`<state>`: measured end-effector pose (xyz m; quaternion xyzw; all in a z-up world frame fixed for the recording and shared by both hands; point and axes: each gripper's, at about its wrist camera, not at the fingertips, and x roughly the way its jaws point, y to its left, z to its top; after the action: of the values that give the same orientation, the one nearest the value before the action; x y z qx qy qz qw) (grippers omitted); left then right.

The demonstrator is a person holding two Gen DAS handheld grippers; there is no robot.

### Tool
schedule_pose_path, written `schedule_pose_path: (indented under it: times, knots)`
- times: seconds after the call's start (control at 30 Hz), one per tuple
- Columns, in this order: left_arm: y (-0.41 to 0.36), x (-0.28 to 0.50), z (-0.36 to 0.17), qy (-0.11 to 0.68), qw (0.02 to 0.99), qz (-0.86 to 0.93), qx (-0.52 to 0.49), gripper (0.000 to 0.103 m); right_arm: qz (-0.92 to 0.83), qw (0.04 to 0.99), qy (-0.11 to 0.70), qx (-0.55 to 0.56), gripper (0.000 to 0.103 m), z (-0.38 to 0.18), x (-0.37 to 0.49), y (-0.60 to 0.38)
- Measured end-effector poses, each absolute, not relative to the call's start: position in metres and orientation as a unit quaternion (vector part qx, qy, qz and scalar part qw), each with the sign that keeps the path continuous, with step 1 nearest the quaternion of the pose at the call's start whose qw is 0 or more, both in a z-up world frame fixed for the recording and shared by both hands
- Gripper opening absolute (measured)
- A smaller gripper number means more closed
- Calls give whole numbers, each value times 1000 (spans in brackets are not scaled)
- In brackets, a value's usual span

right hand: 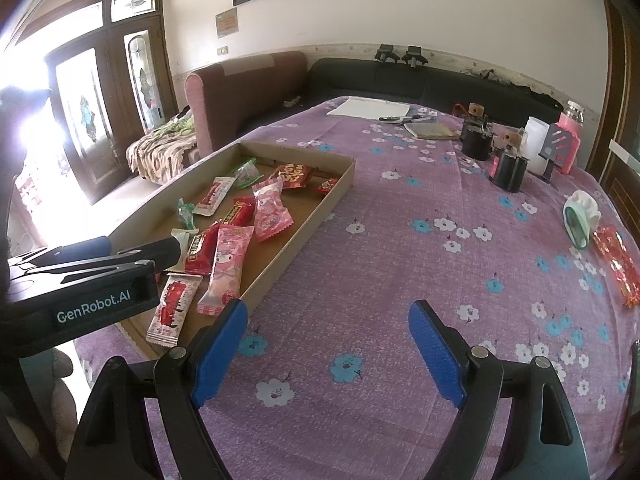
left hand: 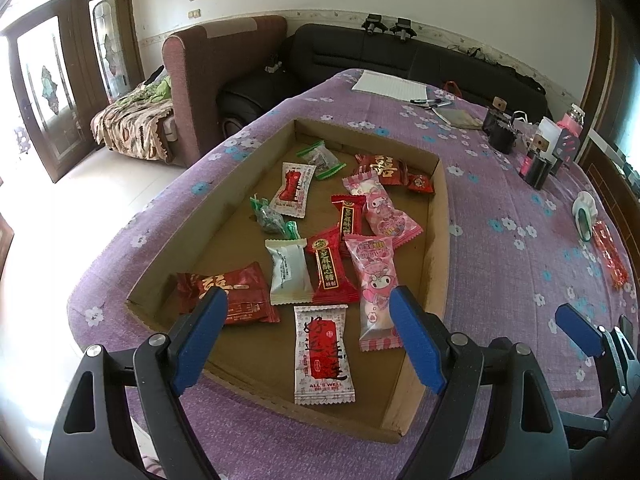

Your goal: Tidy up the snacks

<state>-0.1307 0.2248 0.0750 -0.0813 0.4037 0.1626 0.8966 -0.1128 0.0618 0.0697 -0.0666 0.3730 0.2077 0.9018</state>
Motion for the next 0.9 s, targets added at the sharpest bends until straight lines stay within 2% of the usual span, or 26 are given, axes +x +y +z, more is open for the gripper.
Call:
schedule_pose_path:
  times: [0.23,0.4,0.43,0.47,0.53,0.67,0.9]
  knots:
    - [220,-142,89,352,912,197,-72,84,206,906,364,-71,84,72,-115,62]
    - [220,-168,117,253,935,239,-74,84,207,910,350,-76,84,77,-120,63]
    - [222,-176,124,226,941,238,-83,89,207,912,346,-77,84,79,-121,63]
    - [223,-181,128,213,944,237,-91,100,207,913,343,-78,84,80,-122,63]
    - [230,-189,132,188,948,229,-114,103,208,914,339,-78,84,82,-123,64]
    - [246,-183,128,208,944,200,-159,103,213,915,333,-82,84,85,-126,66]
    - [256,-172,116,243,932,200,-176,103,222,917,313,-109,85,90,-138,76]
